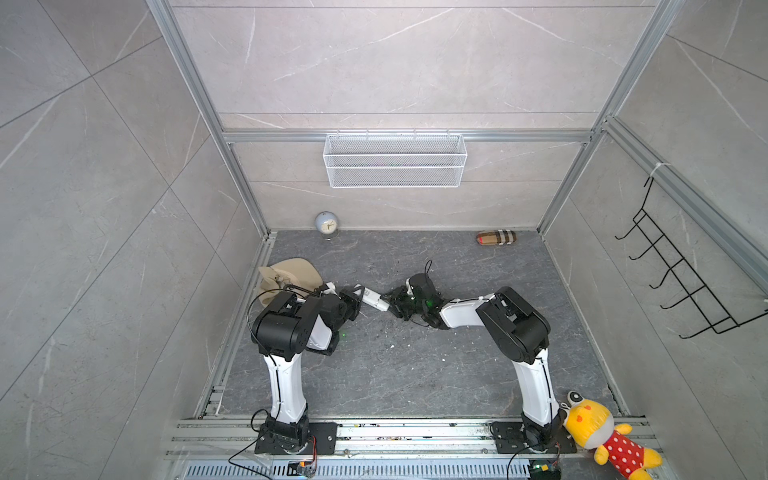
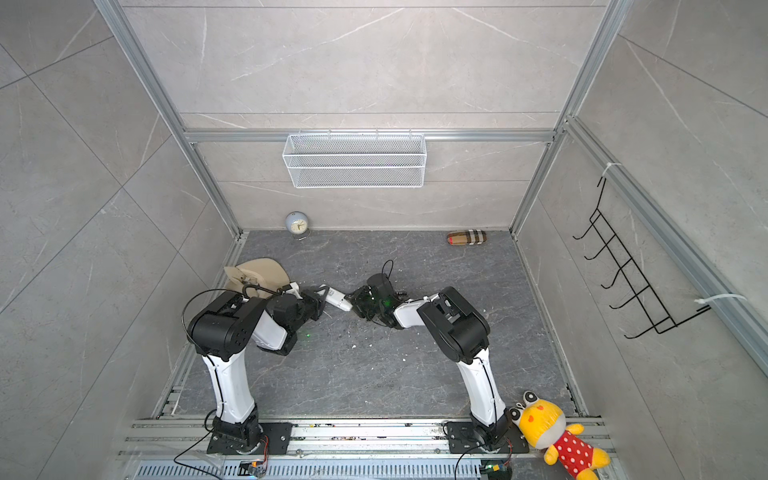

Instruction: Load the batteries into the remote control

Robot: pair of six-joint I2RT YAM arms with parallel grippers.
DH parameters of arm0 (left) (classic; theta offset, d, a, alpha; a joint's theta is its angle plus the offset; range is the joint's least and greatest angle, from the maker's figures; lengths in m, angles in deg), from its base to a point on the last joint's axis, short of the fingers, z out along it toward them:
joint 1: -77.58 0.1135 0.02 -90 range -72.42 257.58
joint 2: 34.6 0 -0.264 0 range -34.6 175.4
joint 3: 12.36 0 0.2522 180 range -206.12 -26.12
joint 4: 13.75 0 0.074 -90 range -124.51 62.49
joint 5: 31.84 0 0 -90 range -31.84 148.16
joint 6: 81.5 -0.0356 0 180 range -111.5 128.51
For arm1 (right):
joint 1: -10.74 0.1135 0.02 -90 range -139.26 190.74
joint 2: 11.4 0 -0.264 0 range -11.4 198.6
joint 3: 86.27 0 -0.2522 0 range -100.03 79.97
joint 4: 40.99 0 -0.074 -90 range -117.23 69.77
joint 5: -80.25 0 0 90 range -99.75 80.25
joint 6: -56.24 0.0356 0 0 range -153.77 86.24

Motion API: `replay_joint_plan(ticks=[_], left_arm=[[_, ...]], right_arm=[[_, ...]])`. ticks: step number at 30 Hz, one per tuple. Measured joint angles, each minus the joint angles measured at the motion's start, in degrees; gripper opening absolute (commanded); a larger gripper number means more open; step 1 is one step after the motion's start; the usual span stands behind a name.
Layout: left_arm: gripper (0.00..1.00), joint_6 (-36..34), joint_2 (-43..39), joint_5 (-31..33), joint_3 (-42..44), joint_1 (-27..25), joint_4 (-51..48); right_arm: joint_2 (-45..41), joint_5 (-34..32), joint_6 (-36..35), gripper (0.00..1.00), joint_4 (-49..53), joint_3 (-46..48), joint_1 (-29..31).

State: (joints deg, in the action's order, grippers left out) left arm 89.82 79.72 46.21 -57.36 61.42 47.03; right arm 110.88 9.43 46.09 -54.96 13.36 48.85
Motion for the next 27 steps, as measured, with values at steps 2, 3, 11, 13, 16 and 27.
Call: replay_joint_plan(ticks=[2,3,11,13,16,27], left_arm=[[0.00,-0.07,0.04,-0.39,0.00,-0.24,0.11],[0.00,-0.11,0.04,-0.48,-0.02,-0.35,0.15],[0.00,-1.27,0.50,0.33,-0.04,-0.20,0.61],[0.00,-1.53,0.63,0.59,-0.13,-0.07,0.74],[0.00,-1.64,0.92,0.63,-0.37,-0.09,0.83],[0.00,-2.40,1.18,1.11,-0.35,1.27,1.90]], right_arm=[[-0.98,-0.35,-1.64,0.36,2.71,-0.26,-0.09],[-1.42,-0.55,-2.60,0.35,4.44,-0.72,-0.11],[-2.43,-2.80,-9.97,0.36,16.20,-3.80,-0.22],[-2.43,-3.17,-11.52,0.38,18.18,-3.96,-0.33],[-2.62,-3.76,-13.25,0.38,20.02,-4.59,-0.31],[-4.00,-5.62,-17.90,0.39,25.09,-5.22,-0.33]])
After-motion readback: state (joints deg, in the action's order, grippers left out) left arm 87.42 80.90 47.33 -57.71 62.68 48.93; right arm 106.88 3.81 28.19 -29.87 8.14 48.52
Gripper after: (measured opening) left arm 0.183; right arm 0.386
